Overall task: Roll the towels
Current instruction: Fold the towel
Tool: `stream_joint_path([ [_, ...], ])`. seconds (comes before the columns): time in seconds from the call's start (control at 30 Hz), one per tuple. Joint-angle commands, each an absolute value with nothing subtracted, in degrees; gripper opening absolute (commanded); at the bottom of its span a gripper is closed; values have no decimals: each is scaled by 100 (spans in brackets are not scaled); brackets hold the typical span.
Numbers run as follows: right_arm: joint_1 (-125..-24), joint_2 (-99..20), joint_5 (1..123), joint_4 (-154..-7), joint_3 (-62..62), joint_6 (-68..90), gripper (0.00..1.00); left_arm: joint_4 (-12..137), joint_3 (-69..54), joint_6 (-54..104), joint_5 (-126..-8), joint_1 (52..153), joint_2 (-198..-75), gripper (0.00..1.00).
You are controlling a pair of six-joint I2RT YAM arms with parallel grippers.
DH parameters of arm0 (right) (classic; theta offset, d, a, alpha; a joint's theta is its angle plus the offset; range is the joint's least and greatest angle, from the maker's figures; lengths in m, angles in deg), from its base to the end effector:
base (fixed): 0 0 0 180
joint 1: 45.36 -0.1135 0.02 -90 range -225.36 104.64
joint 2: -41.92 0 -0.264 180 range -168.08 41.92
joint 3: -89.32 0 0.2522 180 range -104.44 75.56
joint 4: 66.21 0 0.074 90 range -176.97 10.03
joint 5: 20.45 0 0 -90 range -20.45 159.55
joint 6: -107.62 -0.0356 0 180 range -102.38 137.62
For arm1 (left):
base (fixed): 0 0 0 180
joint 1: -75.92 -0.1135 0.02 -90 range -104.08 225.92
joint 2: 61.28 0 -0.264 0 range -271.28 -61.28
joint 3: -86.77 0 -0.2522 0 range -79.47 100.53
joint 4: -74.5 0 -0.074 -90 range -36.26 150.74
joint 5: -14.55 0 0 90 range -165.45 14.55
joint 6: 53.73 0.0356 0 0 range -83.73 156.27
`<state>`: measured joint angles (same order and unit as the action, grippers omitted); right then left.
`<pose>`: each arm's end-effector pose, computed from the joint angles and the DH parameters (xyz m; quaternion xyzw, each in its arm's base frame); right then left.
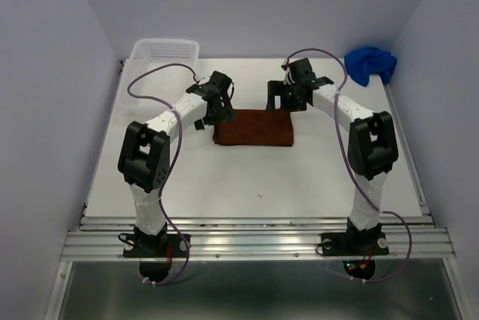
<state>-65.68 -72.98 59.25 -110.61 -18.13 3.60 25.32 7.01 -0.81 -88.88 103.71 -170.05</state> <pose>0.4184 0.1617 0.2345 -0.0810 0.9382 0.1771 0.2859 0.3687 -0.1850 0.2342 -0.1097 0.9482 -0.0533 0.2933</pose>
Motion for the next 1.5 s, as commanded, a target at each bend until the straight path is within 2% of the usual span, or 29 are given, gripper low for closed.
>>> stream_joint_path([
  [0.0,-6487,-7155,5716,-10547,-1796,172,100,2769,1184,128,-8672,10413,-16683,95],
  [0.13,-6434,-7427,5409,-10467,-1971,101,100,3199,1483,304,-8082,10413,-17156,96],
  [0.3,-6320,-7717,5382,-10458,-2042,-92,100,3244,1896,436,-7906,10405,-17667,96],
  [0.47,-6127,-8086,4917,-10406,-1972,-84,100,3499,1826,542,-7686,10361,-18089,95],
  [0.63,-6004,-8324,5109,-10379,-1770,-224,100,3570,1870,629,-7580,10282,-18590,96],
  [0.73,-6004,-8096,5259,-10222,-1367,-303,100,3630,1958,778,-7580,10238,-18801,95],
  [0.9,-6004,-7218,5302,-9484,109,-768,100,3816,2493,1227,-7572,10220,-19108,96],
  [1.03,-6398,-6550,5540,-8877,1199,-1251,100,3675,3293,1640,-7580,10220,-19653,96],
  [1.17,-7083,-6119,6127,-8666,2051,-1893,100,3736,3995,2061,-6931,10229,-20075,96],
  [1.33,-7831,-5714,7120,-8788,2282,-2378,100,3762,4261,2203,-6710,10290,-20418,96],
  [1.47,-8148,-5503,7114,-9079,2264,-2693,100,3842,4515,2273,-6439,10413,-20647,96],
])
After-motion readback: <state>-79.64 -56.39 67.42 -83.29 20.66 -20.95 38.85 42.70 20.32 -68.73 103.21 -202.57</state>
